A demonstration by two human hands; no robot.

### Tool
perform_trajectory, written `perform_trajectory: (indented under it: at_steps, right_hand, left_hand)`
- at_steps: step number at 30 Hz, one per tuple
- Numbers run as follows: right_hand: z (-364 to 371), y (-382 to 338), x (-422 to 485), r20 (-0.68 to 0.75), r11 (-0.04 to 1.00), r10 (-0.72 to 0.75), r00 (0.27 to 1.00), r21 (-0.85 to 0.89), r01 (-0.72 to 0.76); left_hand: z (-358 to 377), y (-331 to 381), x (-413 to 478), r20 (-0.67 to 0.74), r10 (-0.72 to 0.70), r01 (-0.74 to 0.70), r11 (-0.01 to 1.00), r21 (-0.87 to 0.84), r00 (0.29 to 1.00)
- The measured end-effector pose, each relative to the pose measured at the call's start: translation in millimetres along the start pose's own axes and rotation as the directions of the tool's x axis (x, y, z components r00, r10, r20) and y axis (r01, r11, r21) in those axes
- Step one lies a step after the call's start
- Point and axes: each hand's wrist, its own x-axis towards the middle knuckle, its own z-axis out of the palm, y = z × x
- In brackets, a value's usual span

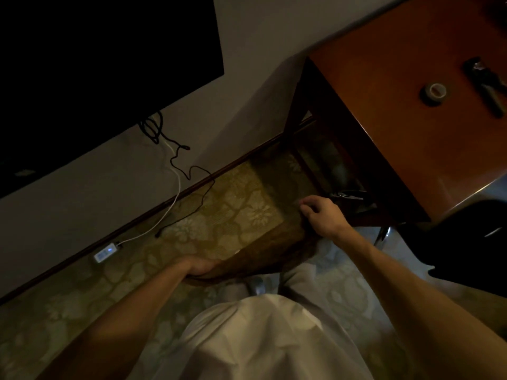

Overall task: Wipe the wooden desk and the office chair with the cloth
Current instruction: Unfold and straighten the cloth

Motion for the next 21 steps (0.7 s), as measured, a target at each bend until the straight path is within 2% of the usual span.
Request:
perform_trajectory:
  at_steps: [2, 3, 4, 6, 9, 13, 15, 17, 18, 21]
  right_hand:
    - [2, -1, 0, -0.023, 1.000, 0.007, 1.000, 0.028, -0.006]
    - [2, -2, 0, -0.036, 0.998, 0.027, 0.999, 0.063, -0.025]
    - [0, -2, 0, -0.049, 0.994, 0.055, 0.997, 0.098, -0.050]
    - [-3, 0, -1, -0.085, 0.987, 0.089, 0.992, 0.145, -0.076]
    - [-7, -1, -3, -0.108, 0.983, 0.099, 0.989, 0.162, -0.081]
    - [-10, -5, -4, -0.141, 0.966, 0.083, 0.986, 0.256, -0.044]
    - [-14, -9, -5, -0.171, 0.941, 0.090, 0.981, 0.336, -0.027]
    - [-20, -15, -9, -0.181, 0.905, 0.101, 0.978, 0.425, -0.015]
    - [-23, -17, -10, -0.191, 0.895, 0.097, 0.977, 0.445, -0.002]
    - [-32, -20, -9, -0.240, 0.922, 0.070, 0.968, 0.385, 0.029]
  left_hand:
    - [-5, -12, 11, 0.016, -0.015, 0.013, 0.997, 0.082, 1.000]
    - [-9, -17, 18, -0.008, 0.039, -0.038, 0.998, 0.056, 0.999]
    - [-11, -20, 25, -0.053, 0.062, -0.065, 0.996, -0.058, 0.997]
    - [-14, -24, 33, -0.227, 0.059, -0.123, 0.952, -0.280, 0.972]
    - [-21, -26, 43, -0.424, 0.036, -0.237, 0.870, -0.433, 0.905]
    - [-37, -45, 82, -0.340, 0.046, -0.284, 0.657, -0.698, 0.939]
    - [-42, -41, 77, -0.332, 0.097, -0.324, 0.581, -0.747, 0.938]
    - [-46, -25, 46, -0.304, 0.152, -0.332, 0.603, -0.725, 0.940]
    - [-49, -23, 36, -0.241, 0.181, -0.301, 0.622, -0.723, 0.953]
    - [-62, -21, 24, 0.062, 0.248, -0.139, 0.714, -0.686, 0.967]
